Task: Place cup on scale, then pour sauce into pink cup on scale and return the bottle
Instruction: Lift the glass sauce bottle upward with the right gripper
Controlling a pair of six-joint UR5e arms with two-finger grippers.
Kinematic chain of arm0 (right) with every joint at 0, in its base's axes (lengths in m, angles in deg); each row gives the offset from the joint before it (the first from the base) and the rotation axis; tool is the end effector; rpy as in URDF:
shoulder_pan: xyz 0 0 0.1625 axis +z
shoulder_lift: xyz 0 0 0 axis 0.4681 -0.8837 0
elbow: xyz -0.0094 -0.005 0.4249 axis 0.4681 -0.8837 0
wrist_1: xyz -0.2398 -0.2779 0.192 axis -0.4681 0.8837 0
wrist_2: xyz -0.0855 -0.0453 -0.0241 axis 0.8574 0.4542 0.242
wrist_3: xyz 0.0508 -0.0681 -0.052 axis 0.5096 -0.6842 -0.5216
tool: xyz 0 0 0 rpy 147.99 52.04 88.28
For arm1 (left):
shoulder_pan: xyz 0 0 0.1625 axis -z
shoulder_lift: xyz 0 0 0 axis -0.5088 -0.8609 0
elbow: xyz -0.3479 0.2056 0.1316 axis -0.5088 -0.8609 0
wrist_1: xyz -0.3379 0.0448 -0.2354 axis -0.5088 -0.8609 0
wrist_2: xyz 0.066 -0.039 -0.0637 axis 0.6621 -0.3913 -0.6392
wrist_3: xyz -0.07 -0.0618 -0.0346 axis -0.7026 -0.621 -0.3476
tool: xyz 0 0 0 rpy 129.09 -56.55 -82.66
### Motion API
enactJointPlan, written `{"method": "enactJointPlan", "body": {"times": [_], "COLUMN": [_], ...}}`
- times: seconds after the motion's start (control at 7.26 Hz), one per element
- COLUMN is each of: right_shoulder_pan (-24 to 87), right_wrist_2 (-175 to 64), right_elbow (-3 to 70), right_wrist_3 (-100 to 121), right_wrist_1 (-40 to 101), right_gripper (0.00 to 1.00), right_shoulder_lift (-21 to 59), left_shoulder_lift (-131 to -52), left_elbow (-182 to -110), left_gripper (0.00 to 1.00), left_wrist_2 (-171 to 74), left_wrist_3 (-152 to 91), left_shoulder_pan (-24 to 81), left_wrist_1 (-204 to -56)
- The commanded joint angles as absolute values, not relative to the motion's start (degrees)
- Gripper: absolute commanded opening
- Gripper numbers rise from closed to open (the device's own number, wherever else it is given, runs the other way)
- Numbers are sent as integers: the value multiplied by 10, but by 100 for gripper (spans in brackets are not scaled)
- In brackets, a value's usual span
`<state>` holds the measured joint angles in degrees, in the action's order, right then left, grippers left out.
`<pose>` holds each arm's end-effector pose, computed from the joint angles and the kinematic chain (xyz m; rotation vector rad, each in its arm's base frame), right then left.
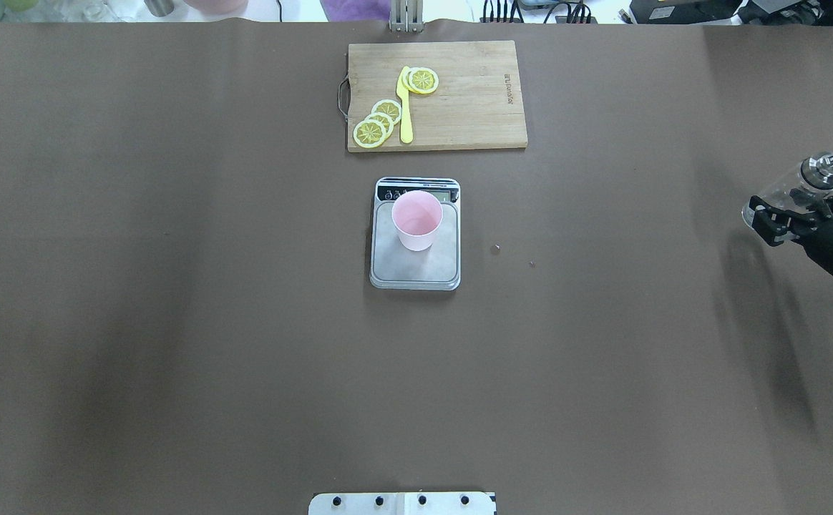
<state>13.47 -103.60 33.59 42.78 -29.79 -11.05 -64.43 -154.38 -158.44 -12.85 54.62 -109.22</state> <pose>-0.2242 -0.4184 0.5743 0.9765 -0.6685 0.1933 -0.0299 -0.4491 0.6311 0.1181 0.7273 0.1787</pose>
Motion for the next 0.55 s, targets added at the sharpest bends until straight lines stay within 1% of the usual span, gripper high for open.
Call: {"method": "enactJointPlan", "body": {"times": [0.0, 0.41], "right_shoulder_pan": [134, 97], "right_wrist_2": [-1032, -980], "right_elbow": [437, 467], "right_wrist_3": [429, 431], "right_wrist_1": [-128, 28], "right_gripper": [0, 0], "right_shoulder_lift": [-90, 0], "left_shoulder_lift": [-606, -605], "left_elbow": [-1568, -1565], "left_gripper": [98, 98], "left_wrist_2": [-1584, -1584], "left_wrist_3": [-126, -126], "left_shoulder_pan": [557, 557], "left_wrist_1": [-1094, -1094]}}
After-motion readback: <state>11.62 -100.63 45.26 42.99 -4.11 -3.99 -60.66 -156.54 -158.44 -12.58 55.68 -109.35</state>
